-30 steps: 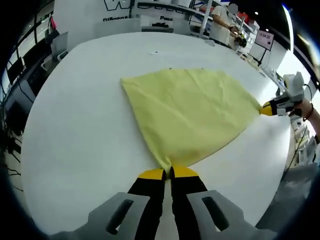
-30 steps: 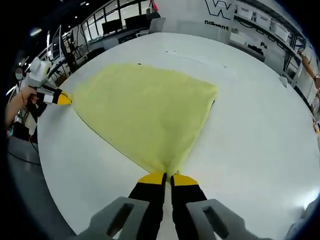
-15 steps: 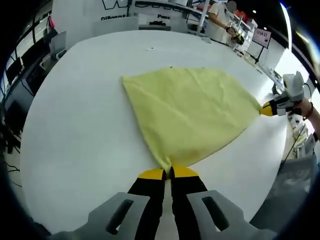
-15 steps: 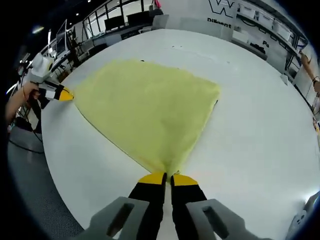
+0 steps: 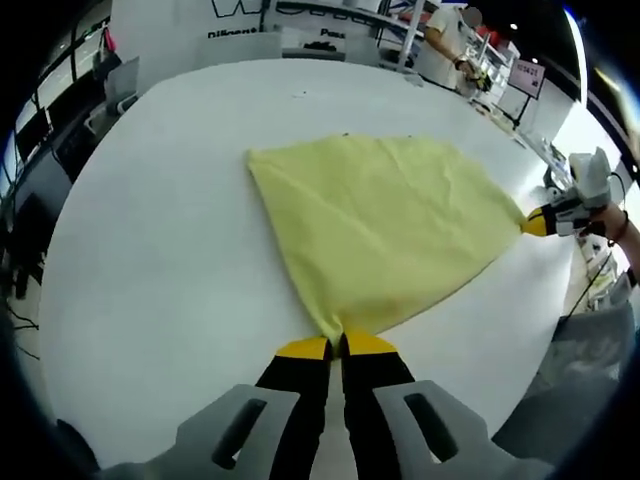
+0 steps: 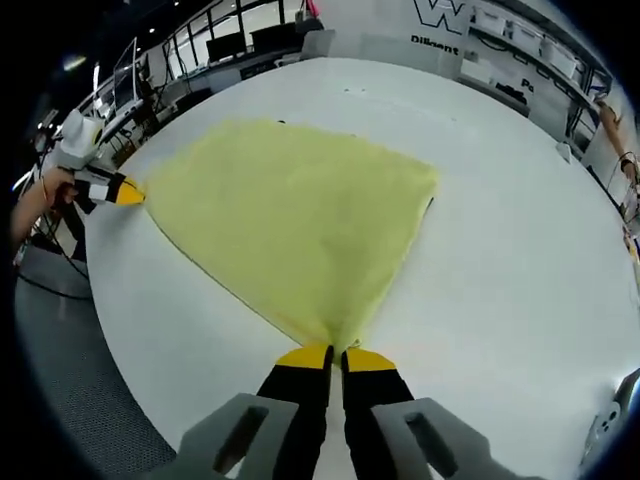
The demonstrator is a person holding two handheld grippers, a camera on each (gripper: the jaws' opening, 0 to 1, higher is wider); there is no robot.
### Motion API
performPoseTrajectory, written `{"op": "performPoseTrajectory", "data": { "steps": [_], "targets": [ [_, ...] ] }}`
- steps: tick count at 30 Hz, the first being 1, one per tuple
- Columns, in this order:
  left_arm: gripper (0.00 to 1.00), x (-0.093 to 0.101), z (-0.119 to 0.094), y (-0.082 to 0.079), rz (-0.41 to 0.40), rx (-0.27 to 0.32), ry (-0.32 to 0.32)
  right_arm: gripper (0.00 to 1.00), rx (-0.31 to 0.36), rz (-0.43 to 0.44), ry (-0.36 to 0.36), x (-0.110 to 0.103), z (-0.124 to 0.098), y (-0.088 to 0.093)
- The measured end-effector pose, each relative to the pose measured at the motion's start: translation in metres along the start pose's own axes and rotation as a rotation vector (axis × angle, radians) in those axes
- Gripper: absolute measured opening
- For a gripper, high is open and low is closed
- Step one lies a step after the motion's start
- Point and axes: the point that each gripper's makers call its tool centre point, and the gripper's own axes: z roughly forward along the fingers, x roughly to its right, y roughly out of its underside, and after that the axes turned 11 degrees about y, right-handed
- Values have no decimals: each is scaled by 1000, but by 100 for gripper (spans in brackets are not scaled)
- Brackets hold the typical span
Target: Fold the garment on the visible template until the final outline fits inside the template.
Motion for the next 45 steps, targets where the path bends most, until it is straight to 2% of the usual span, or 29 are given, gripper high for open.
{"op": "performPoseTrajectory", "data": {
  "steps": [11, 15, 18, 19, 22, 24, 28, 30, 33, 39, 42, 45],
  "targets": [
    [8, -1, 0, 4, -26, 41, -11, 0, 7, 25, 25, 3, 2, 2],
    [11, -2, 0, 4, -12, 42, -20, 5, 16, 57, 35, 7, 2, 2],
    [18, -4, -3, 3, 6, 45, -43, 15, 24, 70, 48, 11, 0, 1],
    [23, -5, -4, 2, 11, 50, -51, 23, 30, 83, 56, 13, -1, 0],
    [39, -9, -11, -13, 24, 143, -81, 39, 58, 126, 49, 13, -6, -6],
    [44, -6, -14, -11, 14, 124, -70, 42, 67, 129, 35, 10, -9, -7],
    [53, -5, -19, -16, 33, 153, -84, 46, 101, 111, 27, 5, -17, -13],
    [60, 1, -22, -17, 43, 162, -80, 52, 128, 105, 21, 2, -24, -19],
    [64, 7, -25, -17, 58, 160, -74, 60, 169, 88, 6, -3, -33, -29],
    [78, 18, -37, -25, 76, 192, -63, 69, 213, 74, -1, -9, -50, -42],
    [81, 23, -43, -30, 95, 217, -63, 75, 230, 75, -9, -14, -58, -47],
    [83, 26, -47, -32, 67, 244, -51, 84, 243, 84, -4, -15, -64, -49]
  ]
}}
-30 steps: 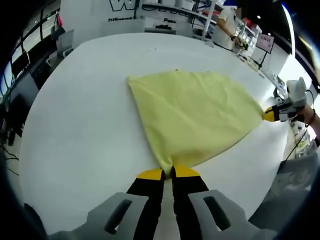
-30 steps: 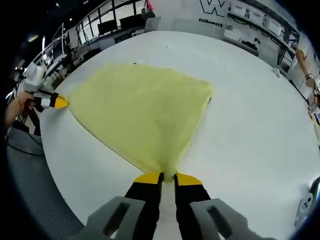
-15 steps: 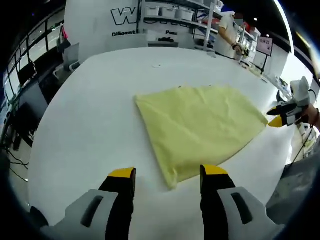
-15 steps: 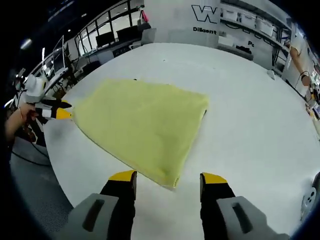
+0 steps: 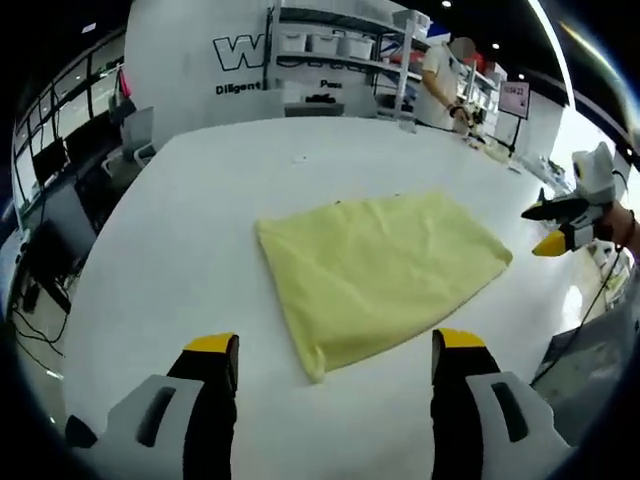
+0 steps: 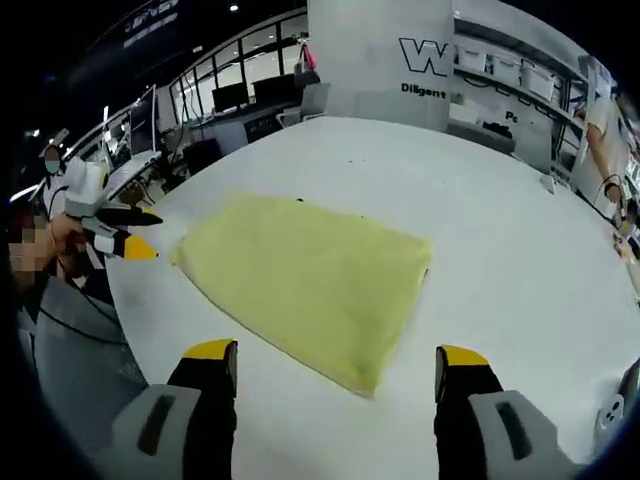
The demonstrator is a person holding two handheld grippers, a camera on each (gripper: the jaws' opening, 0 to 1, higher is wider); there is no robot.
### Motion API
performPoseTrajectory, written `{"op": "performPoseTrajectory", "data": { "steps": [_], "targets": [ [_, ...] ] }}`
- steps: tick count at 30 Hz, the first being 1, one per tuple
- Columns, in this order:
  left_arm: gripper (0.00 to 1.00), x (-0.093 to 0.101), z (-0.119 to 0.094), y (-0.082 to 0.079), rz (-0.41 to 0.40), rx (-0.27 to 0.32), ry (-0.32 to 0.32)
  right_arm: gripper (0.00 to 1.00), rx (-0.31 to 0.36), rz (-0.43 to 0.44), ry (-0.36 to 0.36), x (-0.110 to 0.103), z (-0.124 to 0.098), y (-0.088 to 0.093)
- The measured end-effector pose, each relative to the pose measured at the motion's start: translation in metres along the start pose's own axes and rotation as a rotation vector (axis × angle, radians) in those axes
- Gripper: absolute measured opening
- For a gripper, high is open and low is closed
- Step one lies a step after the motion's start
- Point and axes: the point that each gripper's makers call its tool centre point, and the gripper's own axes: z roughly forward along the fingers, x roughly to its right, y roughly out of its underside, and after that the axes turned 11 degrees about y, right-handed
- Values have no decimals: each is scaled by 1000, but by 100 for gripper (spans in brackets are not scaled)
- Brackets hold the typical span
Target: Fold the garment on the visible template until the final outline fits inside the template.
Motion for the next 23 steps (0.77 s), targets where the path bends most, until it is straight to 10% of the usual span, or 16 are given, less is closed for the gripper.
{"op": "performPoseTrajectory", "data": {
  "steps": [23],
  "targets": [
    [99, 6, -26, 8, 11, 4, -5, 95, 25, 9, -13, -14, -31, 18]
  ]
}}
